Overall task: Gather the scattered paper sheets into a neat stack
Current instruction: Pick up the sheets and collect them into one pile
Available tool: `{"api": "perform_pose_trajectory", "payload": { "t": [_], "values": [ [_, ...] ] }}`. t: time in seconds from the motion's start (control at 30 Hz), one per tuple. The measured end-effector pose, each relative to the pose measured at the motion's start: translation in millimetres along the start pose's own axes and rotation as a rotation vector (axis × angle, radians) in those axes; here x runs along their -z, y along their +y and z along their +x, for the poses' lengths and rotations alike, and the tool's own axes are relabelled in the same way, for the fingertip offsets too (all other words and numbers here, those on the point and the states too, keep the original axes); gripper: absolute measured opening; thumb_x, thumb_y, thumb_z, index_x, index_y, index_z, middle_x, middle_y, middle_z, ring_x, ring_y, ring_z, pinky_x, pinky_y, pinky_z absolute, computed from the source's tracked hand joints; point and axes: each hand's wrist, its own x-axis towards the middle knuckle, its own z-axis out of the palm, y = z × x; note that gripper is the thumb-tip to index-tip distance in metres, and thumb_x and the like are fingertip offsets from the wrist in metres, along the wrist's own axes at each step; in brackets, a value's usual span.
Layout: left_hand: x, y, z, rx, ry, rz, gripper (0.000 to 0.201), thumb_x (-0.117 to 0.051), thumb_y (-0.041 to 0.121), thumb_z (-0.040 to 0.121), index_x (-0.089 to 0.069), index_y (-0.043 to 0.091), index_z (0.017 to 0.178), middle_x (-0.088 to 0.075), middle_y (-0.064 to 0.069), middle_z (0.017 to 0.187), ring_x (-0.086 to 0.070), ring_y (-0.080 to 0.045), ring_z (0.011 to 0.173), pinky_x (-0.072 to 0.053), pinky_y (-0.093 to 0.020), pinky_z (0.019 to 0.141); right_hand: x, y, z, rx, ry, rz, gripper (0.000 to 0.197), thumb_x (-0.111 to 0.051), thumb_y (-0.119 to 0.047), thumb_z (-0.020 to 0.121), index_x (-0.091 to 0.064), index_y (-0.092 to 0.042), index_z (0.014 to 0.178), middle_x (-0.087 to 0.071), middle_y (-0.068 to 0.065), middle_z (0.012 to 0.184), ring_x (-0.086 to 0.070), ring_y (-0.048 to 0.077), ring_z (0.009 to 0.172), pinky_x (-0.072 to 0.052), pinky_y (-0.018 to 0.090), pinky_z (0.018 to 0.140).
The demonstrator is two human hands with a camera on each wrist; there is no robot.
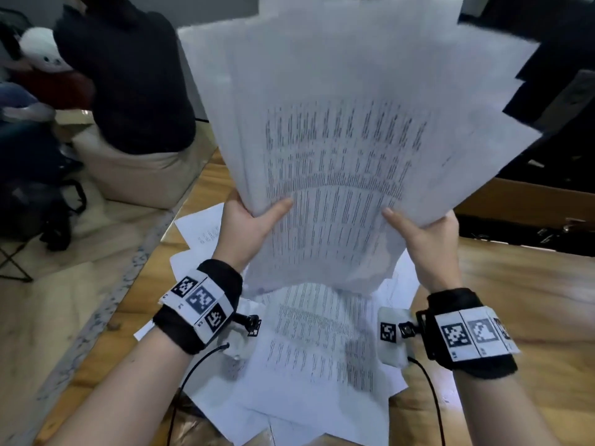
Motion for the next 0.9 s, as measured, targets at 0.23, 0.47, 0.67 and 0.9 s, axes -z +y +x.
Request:
{"api": "perform_pose_trajectory", "payload": {
  "t": [0.23,0.47,0.67,0.9],
  "values": [
    [-1,25,13,-0.119,-0.024,-0.103,0.084,-0.082,0.036,0.049,-0.054,-0.004,0.117,-0.068,0.003,0.098,-0.069,0.002,0.084,-0.057,-0.022,0.080,3,-18,6,0.033,-0.060,0.052,0.069,-0.078,-0.019,0.060,-0.051,0.001,0.120,-0.067,0.011,0.110,-0.069,0.017,0.097,-0.055,0.024,0.077],
    [3,66,34,-0.355,-0.057,-0.280,0.072,-0.077,0.052,0.058,-0.044,0.021,0.115,-0.064,0.005,0.110,-0.062,-0.015,0.107,-0.048,-0.036,0.098,11,-45,25,0.107,-0.063,0.147,0.070,-0.071,-0.024,0.065,-0.049,0.007,0.124,-0.067,0.002,0.106,-0.069,0.003,0.090,-0.052,0.016,0.072],
    [-20,89,46,-0.306,-0.258,-0.159,0.041,-0.076,0.045,0.063,-0.061,0.022,0.094,-0.073,0.015,0.079,-0.067,-0.001,0.078,-0.052,-0.019,0.072,1,-50,35,0.107,-0.102,0.087,0.076,-0.083,-0.040,0.056,-0.057,-0.002,0.117,-0.072,-0.004,0.101,-0.069,0.014,0.098,-0.054,0.021,0.075],
    [-25,82,45,-0.353,-0.098,-0.214,0.009,-0.063,0.020,0.079,-0.057,0.020,0.073,-0.071,0.008,0.077,-0.063,-0.011,0.074,-0.051,-0.025,0.068,7,-48,32,0.125,-0.036,0.127,0.057,-0.076,-0.022,0.061,-0.058,-0.002,0.112,-0.071,-0.007,0.092,-0.069,0.008,0.087,-0.053,0.020,0.071]
  ]
}}
